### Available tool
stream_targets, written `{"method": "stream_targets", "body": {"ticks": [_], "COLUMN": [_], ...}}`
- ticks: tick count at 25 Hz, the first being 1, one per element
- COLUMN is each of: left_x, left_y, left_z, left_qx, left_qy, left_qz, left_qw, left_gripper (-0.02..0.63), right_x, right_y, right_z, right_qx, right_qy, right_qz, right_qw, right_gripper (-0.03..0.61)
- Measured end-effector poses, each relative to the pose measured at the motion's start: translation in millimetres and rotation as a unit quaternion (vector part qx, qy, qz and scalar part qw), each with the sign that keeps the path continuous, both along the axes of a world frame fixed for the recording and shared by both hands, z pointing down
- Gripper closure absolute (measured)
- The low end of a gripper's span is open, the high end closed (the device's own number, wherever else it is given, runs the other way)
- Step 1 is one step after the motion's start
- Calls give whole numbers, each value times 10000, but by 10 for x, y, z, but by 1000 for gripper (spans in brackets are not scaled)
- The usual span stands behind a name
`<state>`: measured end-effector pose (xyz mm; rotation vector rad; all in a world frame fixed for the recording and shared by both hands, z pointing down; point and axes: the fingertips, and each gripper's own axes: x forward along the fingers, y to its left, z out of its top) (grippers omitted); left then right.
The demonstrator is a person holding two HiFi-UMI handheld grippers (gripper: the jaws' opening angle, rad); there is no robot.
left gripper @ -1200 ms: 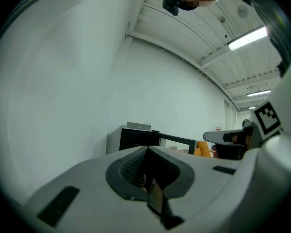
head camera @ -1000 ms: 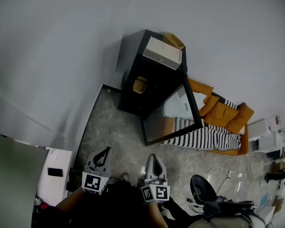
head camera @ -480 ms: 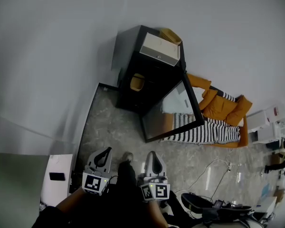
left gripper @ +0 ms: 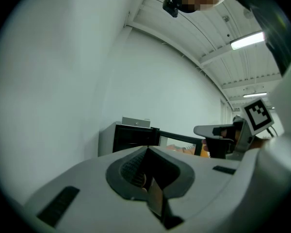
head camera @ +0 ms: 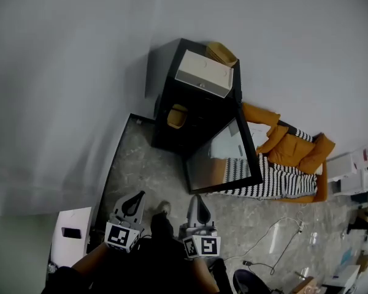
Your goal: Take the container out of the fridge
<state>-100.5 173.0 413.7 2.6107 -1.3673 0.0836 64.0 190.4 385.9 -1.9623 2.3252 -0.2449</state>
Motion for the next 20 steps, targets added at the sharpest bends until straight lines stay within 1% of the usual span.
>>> {"method": "stream_targets", "body": {"ticks": [4, 8, 13, 17, 20], "left_x": [295, 569, 763, 883, 971], "left_y": [-324, -574, -853, -964, -1027], "left_z": [33, 52, 116, 391, 531], "left_qx": [-43, -215, -313, -419, -673], "left_qy": [-64, -53, -86, -13, 107], "left_qz": [-114, -236, -518, -524, -469], "left_qw": [9999, 9995, 9981, 9977, 9966], "left_gripper": [611, 611, 611, 611, 611], "right_x": [340, 696, 1126, 1253, 1280], "right_y": [-419, -748, -1081, -1382, -1591], "right_z": [-7, -34, -74, -50, -35], "right_qx": [30, 70, 132, 275, 393], "right_qy": [82, 210, 117, 216, 278], "right_qz": [-180, -344, -411, -692, -852], "right_qw": [9998, 9992, 9990, 9970, 9952], "right_gripper": [578, 578, 578, 578, 578]}}
